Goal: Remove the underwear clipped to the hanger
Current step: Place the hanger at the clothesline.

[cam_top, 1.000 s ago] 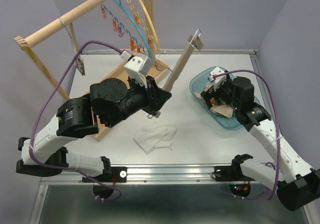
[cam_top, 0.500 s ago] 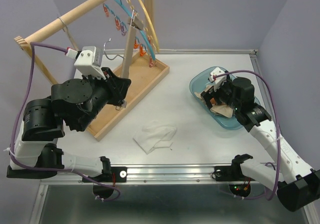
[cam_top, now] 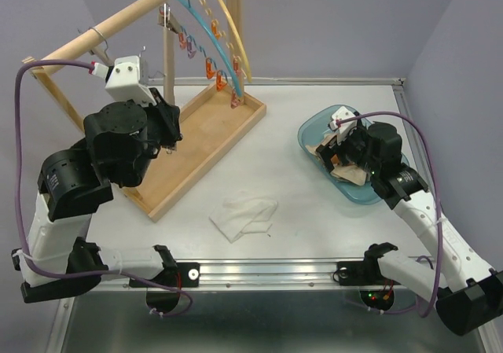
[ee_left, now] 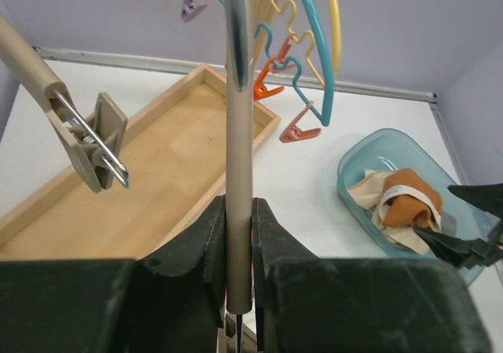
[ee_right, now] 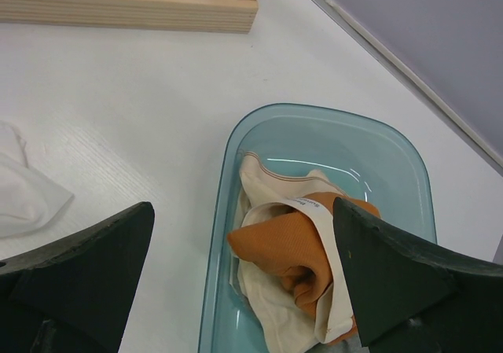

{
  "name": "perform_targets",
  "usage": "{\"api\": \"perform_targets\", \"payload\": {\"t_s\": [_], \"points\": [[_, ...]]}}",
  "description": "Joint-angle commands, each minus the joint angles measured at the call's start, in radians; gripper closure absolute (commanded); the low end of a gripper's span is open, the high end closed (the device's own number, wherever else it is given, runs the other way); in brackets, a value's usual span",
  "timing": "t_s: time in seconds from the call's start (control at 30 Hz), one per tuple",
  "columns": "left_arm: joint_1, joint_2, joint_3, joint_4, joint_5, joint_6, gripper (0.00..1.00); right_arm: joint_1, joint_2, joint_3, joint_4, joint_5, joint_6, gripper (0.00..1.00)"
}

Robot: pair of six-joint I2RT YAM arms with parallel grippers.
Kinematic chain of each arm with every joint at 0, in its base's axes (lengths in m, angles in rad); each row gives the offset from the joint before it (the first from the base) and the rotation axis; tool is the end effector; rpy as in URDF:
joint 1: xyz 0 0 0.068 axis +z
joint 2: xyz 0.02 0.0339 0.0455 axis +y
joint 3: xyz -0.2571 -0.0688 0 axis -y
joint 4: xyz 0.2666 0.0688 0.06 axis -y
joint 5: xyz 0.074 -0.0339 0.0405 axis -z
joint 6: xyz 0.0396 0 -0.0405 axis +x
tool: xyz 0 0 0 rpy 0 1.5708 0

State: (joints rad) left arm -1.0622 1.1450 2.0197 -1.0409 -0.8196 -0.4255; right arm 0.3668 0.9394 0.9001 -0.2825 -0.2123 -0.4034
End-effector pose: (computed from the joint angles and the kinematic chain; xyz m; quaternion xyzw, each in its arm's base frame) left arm 0.0926 -0.1067 0.5740 -0.0253 0.7455 -0.1774 0.6419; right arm 0.2247 0.0953 0.3349 -0.3604 0.7243 0.0753 0.5829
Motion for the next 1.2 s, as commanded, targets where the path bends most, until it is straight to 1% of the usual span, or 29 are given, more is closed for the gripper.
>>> {"api": "perform_targets", "payload": {"t_s": [0.0,0.23,0.4,0.6,0.87,1.1,1.17], "points": [[0.097,0.009,-0.024,0.145,0.108,0.120,1.00,-0.003,-0.014,-0.026,0.046,-0.016,0.003,0.00],[0.198,-0.025,-0.113,0.206,0.188,0.139,1.00,-0.005,-0.021,-0.027,0.046,-0.029,0.009,0.00],[0.252,-0.031,-0.107,0.196,0.244,0.133,1.00,-0.003,-0.016,-0.030,0.046,-0.055,0.020,0.00],[0.291,-0.042,-0.115,0.163,0.284,0.076,1.00,-0.003,-0.011,-0.035,0.045,-0.107,0.037,0.00],[0.314,-0.010,-0.062,0.081,0.292,-0.015,1.00,-0.002,-0.024,-0.058,0.039,-0.208,0.066,0.00],[0.337,0.062,0.008,0.035,0.296,-0.038,1.00,-0.003,-0.033,-0.058,0.034,-0.222,0.074,0.00],[0.356,0.093,0.048,0.015,0.306,-0.030,1.00,-0.003,-0.034,-0.055,0.035,-0.222,0.080,0.00]]}}
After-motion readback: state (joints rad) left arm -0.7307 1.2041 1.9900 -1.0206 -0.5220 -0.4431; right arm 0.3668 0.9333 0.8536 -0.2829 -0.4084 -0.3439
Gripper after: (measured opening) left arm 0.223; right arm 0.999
